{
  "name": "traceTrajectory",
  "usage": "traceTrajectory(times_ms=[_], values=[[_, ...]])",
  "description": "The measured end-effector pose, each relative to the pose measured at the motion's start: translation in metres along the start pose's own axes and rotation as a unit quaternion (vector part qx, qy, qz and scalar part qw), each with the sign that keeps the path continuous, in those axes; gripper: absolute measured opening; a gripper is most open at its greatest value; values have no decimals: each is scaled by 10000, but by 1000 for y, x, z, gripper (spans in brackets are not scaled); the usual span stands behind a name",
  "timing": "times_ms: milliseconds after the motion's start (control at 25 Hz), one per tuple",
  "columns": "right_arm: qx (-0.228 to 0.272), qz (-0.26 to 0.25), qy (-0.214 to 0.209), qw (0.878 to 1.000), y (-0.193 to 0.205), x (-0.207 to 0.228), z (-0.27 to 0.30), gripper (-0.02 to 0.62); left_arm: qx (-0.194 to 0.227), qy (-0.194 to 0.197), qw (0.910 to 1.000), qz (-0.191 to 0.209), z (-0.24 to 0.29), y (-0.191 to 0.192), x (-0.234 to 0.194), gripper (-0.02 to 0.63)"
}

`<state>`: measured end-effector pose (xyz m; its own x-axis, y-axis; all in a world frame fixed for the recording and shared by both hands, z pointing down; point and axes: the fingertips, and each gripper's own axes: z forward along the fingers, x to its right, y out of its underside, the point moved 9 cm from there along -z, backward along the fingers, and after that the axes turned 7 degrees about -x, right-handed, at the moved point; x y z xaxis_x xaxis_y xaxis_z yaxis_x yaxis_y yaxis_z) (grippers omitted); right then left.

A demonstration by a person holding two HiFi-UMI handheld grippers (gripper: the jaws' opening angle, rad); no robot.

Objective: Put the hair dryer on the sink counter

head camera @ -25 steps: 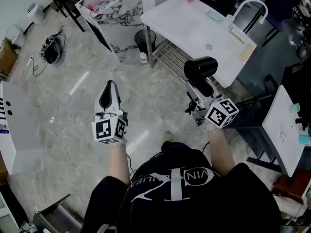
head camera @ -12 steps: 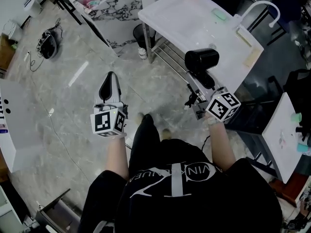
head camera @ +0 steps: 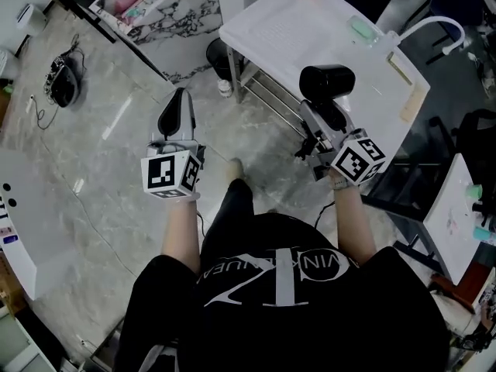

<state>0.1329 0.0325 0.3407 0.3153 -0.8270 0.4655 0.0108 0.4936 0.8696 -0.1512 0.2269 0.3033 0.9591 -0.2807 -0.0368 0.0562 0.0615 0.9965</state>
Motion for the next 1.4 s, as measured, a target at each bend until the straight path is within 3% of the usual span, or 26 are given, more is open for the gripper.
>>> traceTrajectory(times_ms=[440,760,920,1200,1400], values=[[212,173,595,9979,-26,11,96,242,-95,752,9971,24,118,-15,-72,0],[155,278,955,9949,-42,20,131,242,-215,1171,9928,-160,171,-8,-92,0],[-139,254,1148,9930,-51,38,151,242,-426,1293,9904,-232,198,4,-94,0],[-238,133,1192,9925,-47,50,156,242,-400,1308,9904,-221,197,19,-89,0],[-394,234,1190,9918,-75,89,194,242,-409,1298,9906,-136,259,4,-92,0]])
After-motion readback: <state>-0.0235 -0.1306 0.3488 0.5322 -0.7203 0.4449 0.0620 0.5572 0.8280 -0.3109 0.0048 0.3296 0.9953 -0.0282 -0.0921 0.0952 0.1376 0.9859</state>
